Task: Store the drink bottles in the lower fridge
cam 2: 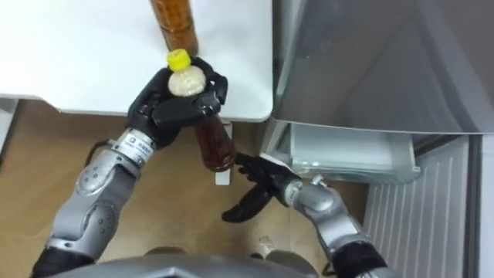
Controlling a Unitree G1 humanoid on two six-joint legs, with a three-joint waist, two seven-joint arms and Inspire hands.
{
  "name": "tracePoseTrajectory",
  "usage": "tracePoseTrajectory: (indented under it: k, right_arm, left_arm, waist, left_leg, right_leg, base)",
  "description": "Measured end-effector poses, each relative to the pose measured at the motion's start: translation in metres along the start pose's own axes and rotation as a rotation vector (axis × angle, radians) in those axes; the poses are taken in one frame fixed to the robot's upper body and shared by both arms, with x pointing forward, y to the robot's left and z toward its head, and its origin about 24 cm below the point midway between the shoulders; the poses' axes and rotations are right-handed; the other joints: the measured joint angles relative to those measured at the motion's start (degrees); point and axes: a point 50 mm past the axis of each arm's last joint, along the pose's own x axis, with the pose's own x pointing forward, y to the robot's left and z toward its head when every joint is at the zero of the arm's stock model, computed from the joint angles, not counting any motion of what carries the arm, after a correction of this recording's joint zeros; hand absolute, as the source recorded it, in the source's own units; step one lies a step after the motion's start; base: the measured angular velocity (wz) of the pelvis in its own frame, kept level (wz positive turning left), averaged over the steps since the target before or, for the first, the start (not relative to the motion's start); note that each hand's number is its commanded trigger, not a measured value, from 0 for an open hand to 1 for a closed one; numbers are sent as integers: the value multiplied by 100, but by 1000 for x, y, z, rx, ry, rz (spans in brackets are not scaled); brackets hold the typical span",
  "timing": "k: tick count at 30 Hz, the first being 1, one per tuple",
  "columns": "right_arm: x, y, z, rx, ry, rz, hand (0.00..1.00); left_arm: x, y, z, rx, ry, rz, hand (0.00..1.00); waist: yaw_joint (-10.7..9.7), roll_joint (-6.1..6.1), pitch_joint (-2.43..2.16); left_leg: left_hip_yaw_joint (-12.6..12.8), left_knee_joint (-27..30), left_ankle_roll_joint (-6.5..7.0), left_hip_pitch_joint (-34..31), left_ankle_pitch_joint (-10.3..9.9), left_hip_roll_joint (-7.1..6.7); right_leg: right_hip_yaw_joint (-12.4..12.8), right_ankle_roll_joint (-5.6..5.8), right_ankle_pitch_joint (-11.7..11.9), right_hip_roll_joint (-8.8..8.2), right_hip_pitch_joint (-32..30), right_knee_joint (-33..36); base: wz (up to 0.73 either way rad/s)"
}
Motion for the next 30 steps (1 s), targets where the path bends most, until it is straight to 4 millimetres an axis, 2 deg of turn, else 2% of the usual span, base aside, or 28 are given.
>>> tracePoseTrajectory:
  k: [8,10,14,18,19,20,23,30]
  right_arm:
    - [0,3,0,68,-19,44,0]
    - [0,4,0,72,-16,55,0]
    - [0,7,-2,114,-30,78,0]
    - [-1,6,-1,137,-42,77,0]
    - [-1,7,-1,139,-44,77,0]
    - [-1,6,-1,141,-44,77,0]
    - [-1,8,-3,150,-42,81,0]
    - [-1,8,-2,175,-55,81,0]
  left_arm:
    - [-2,0,-22,-2,96,-7,100]
    - [-3,0,-29,-9,125,-7,100]
    - [-6,3,-45,-28,200,10,100]
    - [-7,2,-48,-33,214,9,100]
    - [-7,2,-48,-34,214,9,100]
    - [-7,2,-48,-33,216,6,100]
    - [-7,2,-50,-14,229,-1,100]
    - [-7,-1,-52,-1,243,-30,100]
  waist:
    - [-28,-58,-39]
    - [-36,-57,-39]
    - [-72,-25,-21]
    - [-130,38,5]
    - [-159,60,-6]
    - [-174,93,-48]
    - [-177,150,-61]
    - [-202,153,-63]
  left_leg:
    - [5,-1,4,41,-1,-122]
    - [7,5,4,28,-1,-151]
    - [27,38,7,-10,-2,-157]
    - [38,142,10,-97,-4,-159]
    - [64,171,11,-124,-5,-161]
    - [83,201,14,-163,-3,-161]
    - [107,216,43,-147,15,-168]
    - [151,223,58,-162,25,-168]
  right_leg:
    - [-116,68,-2,-129,75,0]
    - [-131,107,-25,-160,75,0]
    - [-133,114,-29,-165,69,0]
    - [-116,118,-37,-170,52,29]
    - [-109,123,-57,-177,30,59]
    - [-100,121,-56,-178,-28,78]
    - [-94,114,-52,-194,-54,161]
    - [-58,111,-54,-204,-119,193]
  base:
    - [5]
    - [2]
    - [0]
    - [8]
    - [6]
    - [0]
    - [-1]
    - [-2]
